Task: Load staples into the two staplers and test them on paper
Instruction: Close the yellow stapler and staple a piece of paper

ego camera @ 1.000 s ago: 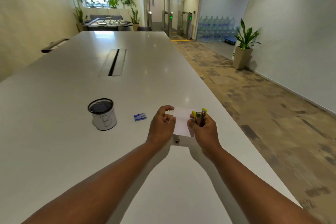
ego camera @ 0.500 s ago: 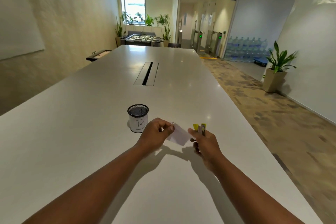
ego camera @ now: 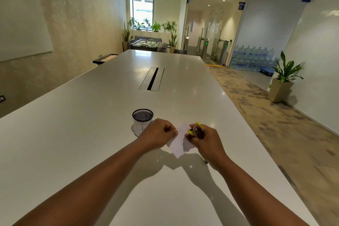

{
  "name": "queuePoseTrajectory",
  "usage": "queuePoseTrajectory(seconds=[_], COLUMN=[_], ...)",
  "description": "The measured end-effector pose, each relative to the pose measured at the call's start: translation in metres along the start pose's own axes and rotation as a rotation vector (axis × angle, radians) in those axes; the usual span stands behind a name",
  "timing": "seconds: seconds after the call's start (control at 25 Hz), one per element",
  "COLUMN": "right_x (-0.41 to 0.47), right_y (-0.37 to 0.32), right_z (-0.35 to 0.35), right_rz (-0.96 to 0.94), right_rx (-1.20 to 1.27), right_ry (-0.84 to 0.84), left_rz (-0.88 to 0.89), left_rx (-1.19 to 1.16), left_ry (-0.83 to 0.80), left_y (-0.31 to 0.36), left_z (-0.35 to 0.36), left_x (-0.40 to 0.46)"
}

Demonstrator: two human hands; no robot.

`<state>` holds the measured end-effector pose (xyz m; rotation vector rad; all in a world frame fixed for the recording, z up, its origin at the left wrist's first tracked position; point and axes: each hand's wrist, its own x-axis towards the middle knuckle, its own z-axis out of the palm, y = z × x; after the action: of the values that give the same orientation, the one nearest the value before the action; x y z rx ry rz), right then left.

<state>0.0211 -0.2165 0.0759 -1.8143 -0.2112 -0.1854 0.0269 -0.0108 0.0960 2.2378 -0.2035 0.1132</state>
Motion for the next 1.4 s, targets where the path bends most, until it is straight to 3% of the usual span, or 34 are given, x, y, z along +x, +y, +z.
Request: queuePoseTrajectory(seconds=[0.32,0.52,0.72,0.96,1.12,1.4], right_x=[-0.018,-0.017,-0.011,-0.011,-0.011,-0.004], right_y=[-0.004,-0.001,0.000,-0.002,-0.003,-0.004], right_z=[0.015,0.019,0.019,0.012,0.010,0.007], right_rz=[-0.299,-0.241,0.015,0.064,0.060,0.035], right_rx=[-0.400,-0.265,0.050,0.254,0.313,0.243], right_ry=[0.069,0.104,0.163,0.064,0.100,0.121], left_rz=[-0.332,-0.330,-0.253,-0.074,0.013,0.092], left_rx=[-0.385,-0.547,-0.798,-0.501,-0.456,-0.399], left_ry=[-0.052,-0.111,-0.310,-0.240,-0.119,-0.061], left_y=[0.013,0.019,0.015,0.007,0.012,0.020], left_z=[-0.007,-0.012,-0.017,-0.008,-0.004,-0.007], left_x=[0.004,0.004,0.005,0.006,0.009,0.011])
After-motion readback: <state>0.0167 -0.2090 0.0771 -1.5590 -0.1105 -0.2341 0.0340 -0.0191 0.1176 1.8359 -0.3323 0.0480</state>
